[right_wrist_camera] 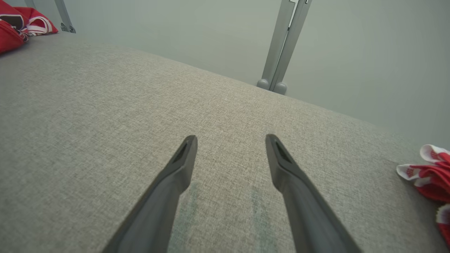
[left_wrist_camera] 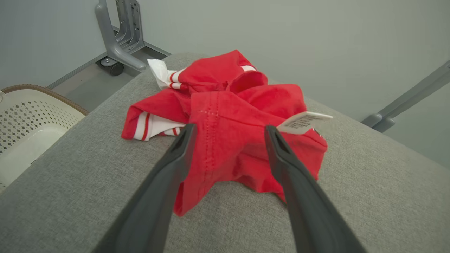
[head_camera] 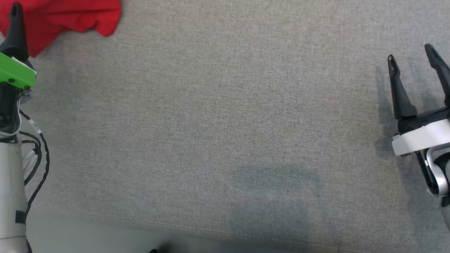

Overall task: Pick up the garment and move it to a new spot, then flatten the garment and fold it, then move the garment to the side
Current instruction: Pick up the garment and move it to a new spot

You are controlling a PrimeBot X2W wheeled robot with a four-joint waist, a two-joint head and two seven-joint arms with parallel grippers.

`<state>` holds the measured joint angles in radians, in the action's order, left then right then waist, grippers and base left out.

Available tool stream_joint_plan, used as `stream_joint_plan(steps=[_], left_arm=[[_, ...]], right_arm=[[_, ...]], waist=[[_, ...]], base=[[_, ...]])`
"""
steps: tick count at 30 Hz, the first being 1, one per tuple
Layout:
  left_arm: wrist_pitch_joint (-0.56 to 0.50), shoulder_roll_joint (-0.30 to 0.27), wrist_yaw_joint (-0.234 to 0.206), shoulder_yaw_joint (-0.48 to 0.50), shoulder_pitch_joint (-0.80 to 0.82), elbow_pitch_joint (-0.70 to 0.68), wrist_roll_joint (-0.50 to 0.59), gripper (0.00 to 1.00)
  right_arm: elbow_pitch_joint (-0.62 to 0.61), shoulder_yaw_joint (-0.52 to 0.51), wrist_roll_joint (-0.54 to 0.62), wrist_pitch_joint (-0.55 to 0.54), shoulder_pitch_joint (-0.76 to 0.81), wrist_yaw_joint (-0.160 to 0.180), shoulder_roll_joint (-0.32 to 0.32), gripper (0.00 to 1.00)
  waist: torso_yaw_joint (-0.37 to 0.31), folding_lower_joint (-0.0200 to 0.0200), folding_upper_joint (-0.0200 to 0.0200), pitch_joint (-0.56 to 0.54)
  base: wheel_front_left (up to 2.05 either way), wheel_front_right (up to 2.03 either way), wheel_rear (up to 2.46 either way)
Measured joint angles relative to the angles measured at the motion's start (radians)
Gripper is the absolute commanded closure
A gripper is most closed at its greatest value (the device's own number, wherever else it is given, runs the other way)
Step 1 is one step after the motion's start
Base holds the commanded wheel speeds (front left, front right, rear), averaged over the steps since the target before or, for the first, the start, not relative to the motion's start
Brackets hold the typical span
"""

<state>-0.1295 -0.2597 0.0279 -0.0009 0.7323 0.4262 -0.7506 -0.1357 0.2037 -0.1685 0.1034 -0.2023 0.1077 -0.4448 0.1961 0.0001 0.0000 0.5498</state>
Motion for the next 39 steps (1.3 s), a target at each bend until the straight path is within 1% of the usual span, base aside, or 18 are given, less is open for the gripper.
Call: stream_joint_plan(steps=[5,10,11,12,13,17,20,22,28,32,34,39], left_arm=[[0.038,0.036,-0.001,0.001,0.034,0.073,0.000,0.00],[0.067,0.048,0.000,-0.002,0.045,0.148,0.001,0.00],[0.071,0.052,0.002,-0.003,0.049,0.160,0.001,0.10],[0.075,0.055,0.009,-0.005,0.052,0.174,0.001,0.59],[0.084,0.056,0.016,-0.009,0.053,0.183,0.002,1.00],[0.122,0.059,0.056,-0.046,0.069,0.190,0.025,1.00],[0.171,0.068,0.070,-0.079,0.105,0.172,0.050,1.00],[0.199,0.077,0.078,-0.116,0.124,0.157,0.090,1.00],[0.248,0.110,0.088,-0.249,0.134,0.114,0.180,1.00],[0.255,0.154,0.096,-0.359,0.137,0.080,0.229,1.00],[0.255,0.181,0.097,-0.404,0.138,0.072,0.235,1.00],[0.253,0.215,0.097,-0.517,0.137,0.057,0.258,1.00]], right_arm=[[-0.008,-0.021,0.003,0.000,-0.003,0.001,-0.007,0.00],[-0.012,-0.034,0.003,0.000,-0.003,0.001,-0.018,0.00],[-0.012,-0.036,0.003,0.000,-0.003,0.001,-0.020,0.00],[-0.012,-0.038,0.003,0.000,-0.003,0.001,-0.021,0.00],[-0.011,-0.038,0.003,0.000,-0.003,0.001,-0.021,0.00],[-0.005,-0.034,0.004,0.001,-0.003,0.001,-0.016,0.00],[0.013,-0.026,0.004,0.008,0.001,0.001,0.000,0.00],[0.029,-0.018,0.004,0.017,0.007,0.001,0.012,0.00],[0.075,0.022,-0.005,0.047,0.008,0.001,0.065,0.00],[0.107,0.061,-0.016,0.070,0.009,0.000,0.111,0.00],[0.127,0.080,-0.018,0.078,0.008,-0.001,0.137,0.00],[0.182,0.124,-0.027,0.097,0.009,-0.010,0.193,0.00]], waist=[[-0.009,0.0000,0.0000,0.065],[-0.009,0.0001,0.0000,0.099],[-0.007,0.0001,0.0000,0.099],[-0.005,0.0000,0.0000,0.098],[-0.004,0.0001,0.0000,0.096],[0.002,0.0001,0.0000,0.078],[0.006,0.0000,0.0000,0.058],[0.008,0.0000,0.0000,0.040],[0.014,0.0000,0.0000,-0.026],[0.012,0.0000,0.0000,-0.078],[0.007,0.0000,0.0000,-0.104],[-0.021,-0.0001,0.0000,-0.167]], base=[[0.00,0.00,0.00],[0.00,0.00,0.00],[0.00,0.00,0.00],[0.00,0.00,0.00],[0.00,0.00,0.00],[0.00,0.00,0.00],[0.00,0.00,0.00],[0.00,0.00,0.00],[0.00,0.00,0.00],[0.00,0.00,0.00],[0.00,0.00,0.00],[0.00,0.00,0.00]])
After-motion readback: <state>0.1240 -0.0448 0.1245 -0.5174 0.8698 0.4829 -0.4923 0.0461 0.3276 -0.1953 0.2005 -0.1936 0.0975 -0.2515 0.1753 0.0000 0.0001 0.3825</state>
